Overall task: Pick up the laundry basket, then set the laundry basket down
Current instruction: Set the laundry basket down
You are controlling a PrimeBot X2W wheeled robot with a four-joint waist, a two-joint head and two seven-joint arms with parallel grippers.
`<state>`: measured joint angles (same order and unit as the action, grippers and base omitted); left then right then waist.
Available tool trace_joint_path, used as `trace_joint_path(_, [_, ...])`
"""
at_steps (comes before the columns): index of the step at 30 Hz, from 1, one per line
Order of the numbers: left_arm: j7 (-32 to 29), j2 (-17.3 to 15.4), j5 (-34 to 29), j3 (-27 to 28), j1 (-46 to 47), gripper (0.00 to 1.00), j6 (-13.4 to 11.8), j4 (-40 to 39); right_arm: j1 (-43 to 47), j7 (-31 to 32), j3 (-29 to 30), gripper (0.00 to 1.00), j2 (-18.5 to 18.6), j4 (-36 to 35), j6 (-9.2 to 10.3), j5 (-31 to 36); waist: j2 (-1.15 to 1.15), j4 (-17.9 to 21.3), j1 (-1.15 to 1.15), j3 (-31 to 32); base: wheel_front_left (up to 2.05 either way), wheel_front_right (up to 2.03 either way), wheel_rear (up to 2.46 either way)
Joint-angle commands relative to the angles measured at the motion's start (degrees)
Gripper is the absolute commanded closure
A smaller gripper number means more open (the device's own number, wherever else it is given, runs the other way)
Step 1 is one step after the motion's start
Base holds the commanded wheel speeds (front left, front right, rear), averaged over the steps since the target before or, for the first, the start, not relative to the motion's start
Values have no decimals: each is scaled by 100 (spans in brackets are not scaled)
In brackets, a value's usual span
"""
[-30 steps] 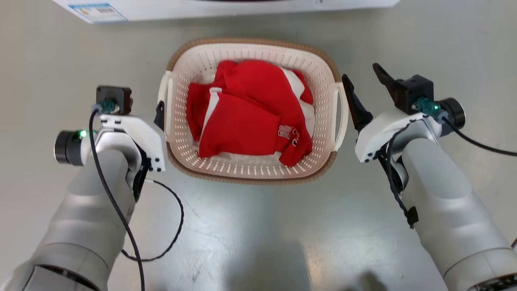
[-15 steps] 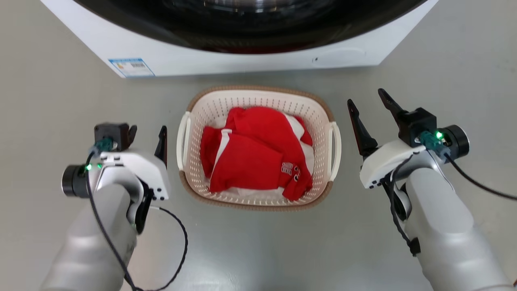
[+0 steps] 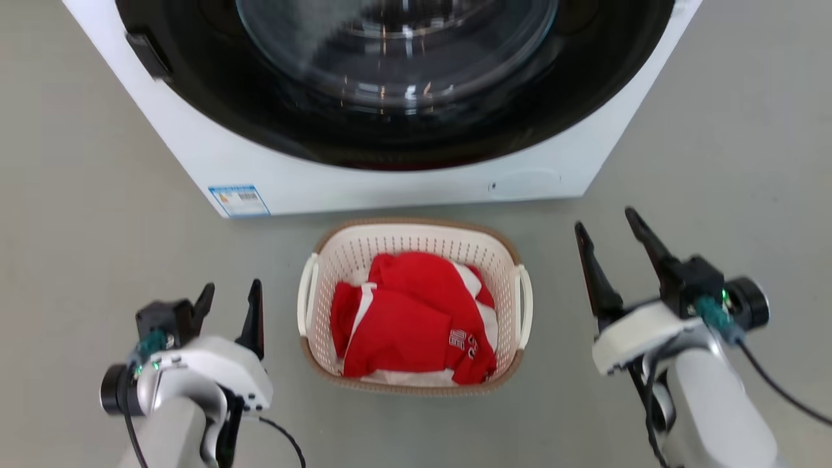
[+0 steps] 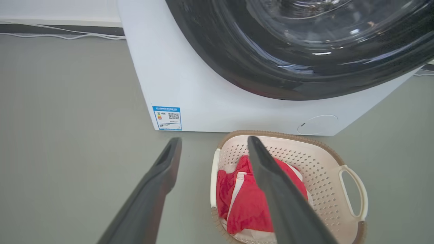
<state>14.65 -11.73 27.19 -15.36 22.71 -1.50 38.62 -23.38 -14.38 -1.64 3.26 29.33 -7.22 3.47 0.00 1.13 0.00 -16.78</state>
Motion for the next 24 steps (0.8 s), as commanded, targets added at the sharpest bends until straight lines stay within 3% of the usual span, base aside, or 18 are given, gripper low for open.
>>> trace_joint_path(1, [34,-87,-208,362,-258,0,-2,-423,279,-62,-71,0,-38,-306,-26,3,0,-7,0,350,0,0,0])
trace_joint_path(7, [34,41,-706,1034,-1157,0,120,-1253,913,-62,67,0,-36,-770,-26,71,0,21,0,787,0,0,0])
trace_joint_path(24, [35,548,-1266,2314,-2430,0,565,-2241,2126,-62,404,0,-37,-1378,-26,-118,0,36,0,1333,0,0,0])
